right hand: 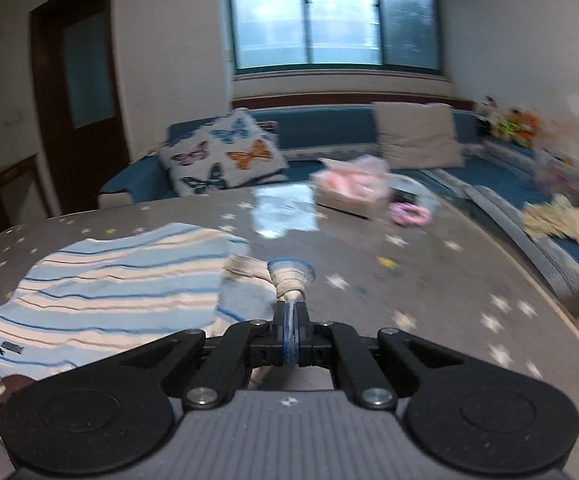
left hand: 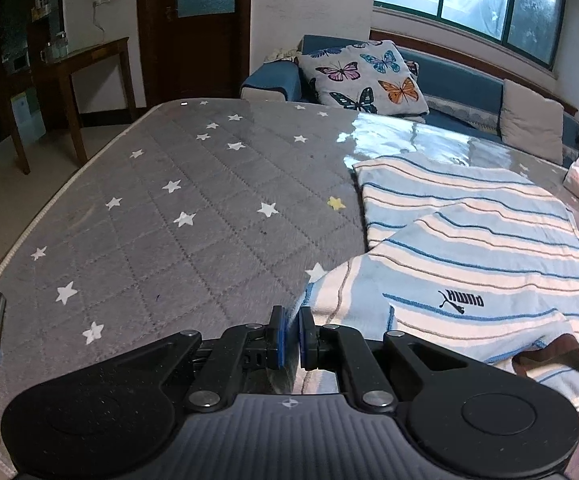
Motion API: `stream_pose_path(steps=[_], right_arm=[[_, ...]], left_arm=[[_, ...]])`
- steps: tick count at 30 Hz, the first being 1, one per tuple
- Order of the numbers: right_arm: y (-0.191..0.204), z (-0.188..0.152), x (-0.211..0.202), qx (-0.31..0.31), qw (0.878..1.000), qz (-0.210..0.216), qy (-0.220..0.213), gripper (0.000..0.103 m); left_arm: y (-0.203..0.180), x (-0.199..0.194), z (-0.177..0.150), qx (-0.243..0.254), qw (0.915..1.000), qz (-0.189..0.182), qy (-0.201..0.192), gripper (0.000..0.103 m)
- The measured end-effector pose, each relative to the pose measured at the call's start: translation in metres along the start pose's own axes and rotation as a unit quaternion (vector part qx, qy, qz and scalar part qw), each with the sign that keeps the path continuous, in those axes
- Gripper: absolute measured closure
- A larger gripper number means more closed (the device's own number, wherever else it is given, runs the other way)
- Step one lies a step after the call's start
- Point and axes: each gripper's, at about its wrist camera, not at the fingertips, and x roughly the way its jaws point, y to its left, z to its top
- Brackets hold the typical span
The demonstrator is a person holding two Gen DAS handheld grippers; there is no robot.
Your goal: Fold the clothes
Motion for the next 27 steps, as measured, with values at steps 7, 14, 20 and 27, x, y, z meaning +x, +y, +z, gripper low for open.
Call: stream_pose_path(steps=[7,14,20,27], right_arm=[[-0.033,-0.042,-0.014,0.044,0.996,-0.060,0.047,0.103],[-0.026,-0.040,-0.011,0.012,0.998,-0.029,0.056,0.093],[0.001,-0.028,0.031,-0.018,0.997,0.026,0.075,0.080],[0.003,-0.043,0.056,-0.031,0.993,0.017,0.114,0.075]], left_arm=[[0.002,0.007,-0.008,0.016,0.9996,0.011,0.022,0.095],[0.003,0.014,-0.004,0.025,0.9981,0.049,0.026,0.085],[0.011,0.010,-0.005,0.019,0.9968,0.072,0.027,0.068],[-0.006,-0.010,-0.003,0.045,0.9982,0.037,0.009,0.062]])
